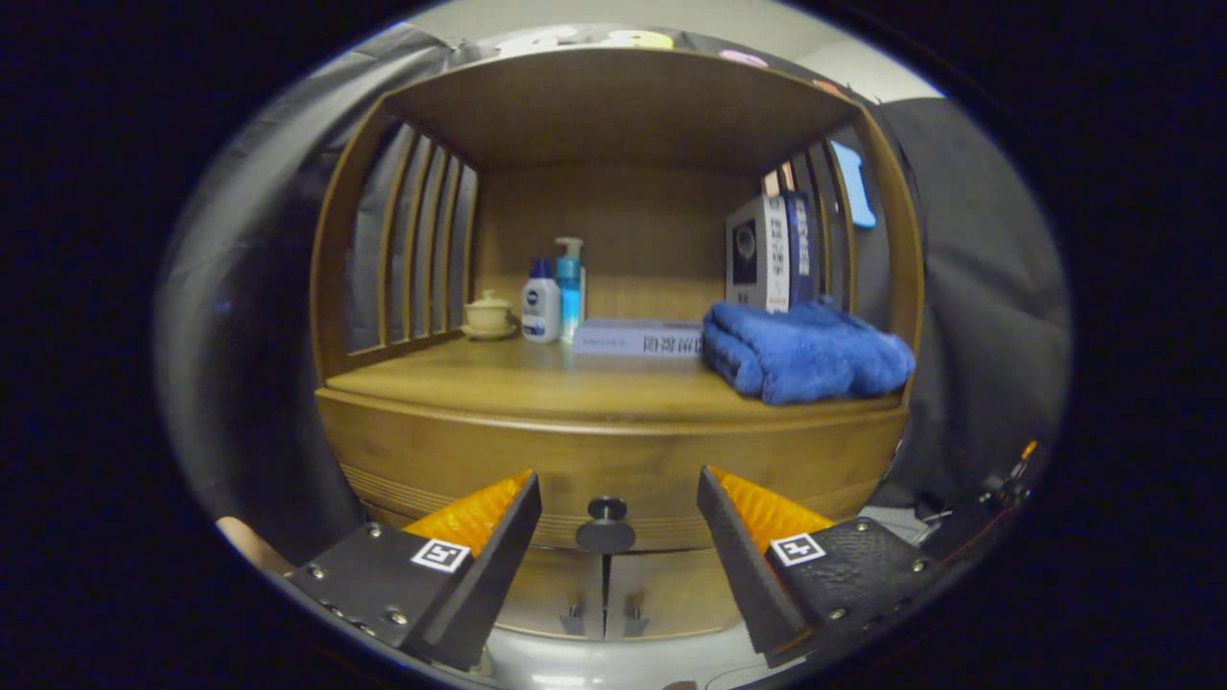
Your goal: Pull open the drawer, take out the items inside it, and place them on the countertop above the cabinet.
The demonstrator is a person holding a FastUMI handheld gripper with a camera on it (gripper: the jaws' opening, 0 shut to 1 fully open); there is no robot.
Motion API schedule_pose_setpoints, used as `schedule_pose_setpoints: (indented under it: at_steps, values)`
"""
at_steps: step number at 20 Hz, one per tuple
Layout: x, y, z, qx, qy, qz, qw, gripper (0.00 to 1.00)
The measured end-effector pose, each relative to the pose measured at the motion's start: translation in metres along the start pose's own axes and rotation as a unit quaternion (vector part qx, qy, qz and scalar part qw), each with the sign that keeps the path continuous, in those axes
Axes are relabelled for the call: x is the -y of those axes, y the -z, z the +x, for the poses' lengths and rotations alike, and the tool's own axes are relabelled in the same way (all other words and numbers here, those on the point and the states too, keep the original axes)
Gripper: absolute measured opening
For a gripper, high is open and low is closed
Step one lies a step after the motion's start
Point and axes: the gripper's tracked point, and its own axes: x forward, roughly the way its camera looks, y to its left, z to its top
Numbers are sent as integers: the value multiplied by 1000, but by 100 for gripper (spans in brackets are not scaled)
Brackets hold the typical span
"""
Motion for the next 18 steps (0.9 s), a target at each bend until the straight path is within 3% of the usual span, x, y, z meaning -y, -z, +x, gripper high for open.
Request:
schedule_pose_setpoints:
  at_steps: [1,4,5,8,10,15,18]
  values:
    - [1,9,6,-11,0,5,1000,98]
    - [3,34,25,-40,6,11,999,77]
    - [-1,41,32,-47,-3,17,999,76]
    - [-10,43,40,-55,-14,28,998,57]
    - [-8,46,42,-55,2,23,998,43]
    - [-7,50,44,-64,16,64,996,39]
    - [-5,51,48,-61,25,68,995,30]
